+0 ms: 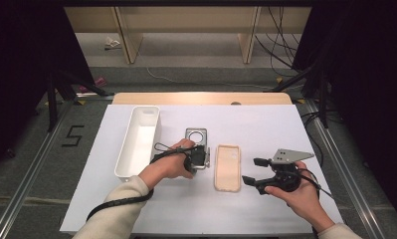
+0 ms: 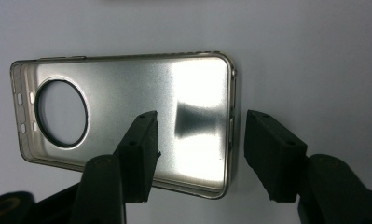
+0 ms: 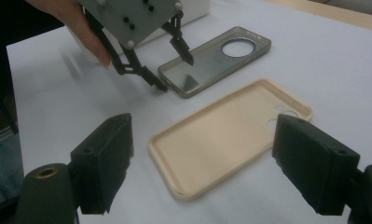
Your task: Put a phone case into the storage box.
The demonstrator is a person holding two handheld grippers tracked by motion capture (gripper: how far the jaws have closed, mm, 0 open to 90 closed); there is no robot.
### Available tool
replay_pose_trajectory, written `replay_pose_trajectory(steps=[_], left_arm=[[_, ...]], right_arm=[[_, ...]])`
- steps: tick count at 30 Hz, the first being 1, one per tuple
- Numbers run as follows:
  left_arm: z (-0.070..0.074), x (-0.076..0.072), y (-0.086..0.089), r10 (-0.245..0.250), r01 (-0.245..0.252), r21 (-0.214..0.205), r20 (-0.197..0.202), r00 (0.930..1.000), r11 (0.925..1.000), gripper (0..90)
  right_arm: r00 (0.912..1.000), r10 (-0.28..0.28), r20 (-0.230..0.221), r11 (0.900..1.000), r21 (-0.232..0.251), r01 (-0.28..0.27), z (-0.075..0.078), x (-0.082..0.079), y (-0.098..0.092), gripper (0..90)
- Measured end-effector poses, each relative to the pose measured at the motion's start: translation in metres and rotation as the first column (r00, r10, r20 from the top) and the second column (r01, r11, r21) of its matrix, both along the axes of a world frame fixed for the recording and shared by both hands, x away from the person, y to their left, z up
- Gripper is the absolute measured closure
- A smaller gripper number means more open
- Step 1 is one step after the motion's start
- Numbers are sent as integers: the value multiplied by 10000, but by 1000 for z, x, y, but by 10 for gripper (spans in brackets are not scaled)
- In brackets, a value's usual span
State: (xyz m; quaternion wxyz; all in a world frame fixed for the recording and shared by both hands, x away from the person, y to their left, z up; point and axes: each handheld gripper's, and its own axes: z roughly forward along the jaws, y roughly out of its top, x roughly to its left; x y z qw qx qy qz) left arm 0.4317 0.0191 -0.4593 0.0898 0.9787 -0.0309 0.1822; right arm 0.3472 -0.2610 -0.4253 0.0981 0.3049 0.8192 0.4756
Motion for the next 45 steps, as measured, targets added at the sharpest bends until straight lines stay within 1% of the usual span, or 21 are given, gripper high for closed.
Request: replay_pose_trajectory(steps=[2, 4, 6, 10, 15, 18, 22, 24, 26, 28, 29, 33, 34, 35, 40, 45], left_arm=[[0, 0, 0, 43, -42, 13, -93, 9999, 10000, 461], [0, 0, -1, 26, -26, 49, -168, 9999, 10000, 495], [0, 0, -1, 55, -56, -27, -256, 9997, 10000, 506], [0, 1, -1, -27, 30, 96, -378, 9993, 9999, 558], [-1, 2, -1, -57, 67, 169, -567, 9984, 9998, 584], [0, 3, -1, -105, 118, 256, -539, 9985, 9996, 604], [0, 3, -2, -139, 163, 362, -677, 9976, 9992, 632], [0, 4, -3, -195, 220, 387, -652, 9977, 9990, 637], [0, 4, -3, -205, 227, 329, -650, 9977, 9992, 656], [0, 3, -4, -179, 206, 333, -780, 9968, 9992, 662], [0, 3, -5, -238, 270, 401, -785, 9966, 9988, 679], [0, 3, -5, -216, 255, 450, -845, 9962, 9987, 698], [0, 3, -5, -210, 251, 461, -861, 9961, 9986, 719], [0, 3, -5, -171, 215, 469, -934, 9955, 9987, 719], [-1, 2, -5, -244, 291, 500, -917, 9955, 9983, 767], [-1, 1, -5, -272, 323, 505, -994, 9947, 9982, 791]], right_arm=[[10000, 2, -9, 10000, -13, -2, 0, 0, 0, 214], [10000, 6, -4, 10000, -8, -6, 0, 0, 0, 214], [10000, 4, -3, 10000, -9, -4, 0, 0, 0, 214], [10000, 4, -3, 10000, 7, -4, 0, 0, 0, 213], [10000, 9, -7, 10000, -2, -9, 0, 0, 0, 214], [10000, 8, -4, 10000, -1, -8, 0, 0, 0, 214], [10000, 13, -8, 10000, 1, -13, 0, 0, 0, 214], [10000, 14, -11, 10000, 2, -14, 0, 0, 0, 214], [10000, 0, -7, 10000, 13, 0, 0, 0, 0, 214], [10000, 4, -10, 10000, -1, -4, 0, 0, 0, 214], [10000, 5, -2, 10000, 1, -5, 0, 0, 0, 214], [10000, 0, -13, 10000, 13, 0, 0, 0, 0, 214], [10000, -3, -14, 10000, 4, 3, 0, 0, 0, 214], [10000, -3, -14, 10000, 4, 3, 0, 0, 0, 214], [10000, 6, -16, 10000, 5, -6, 0, 0, 0, 214], [10000, 6, -16, 10000, 4, -6, 0, 0, 0, 214]])
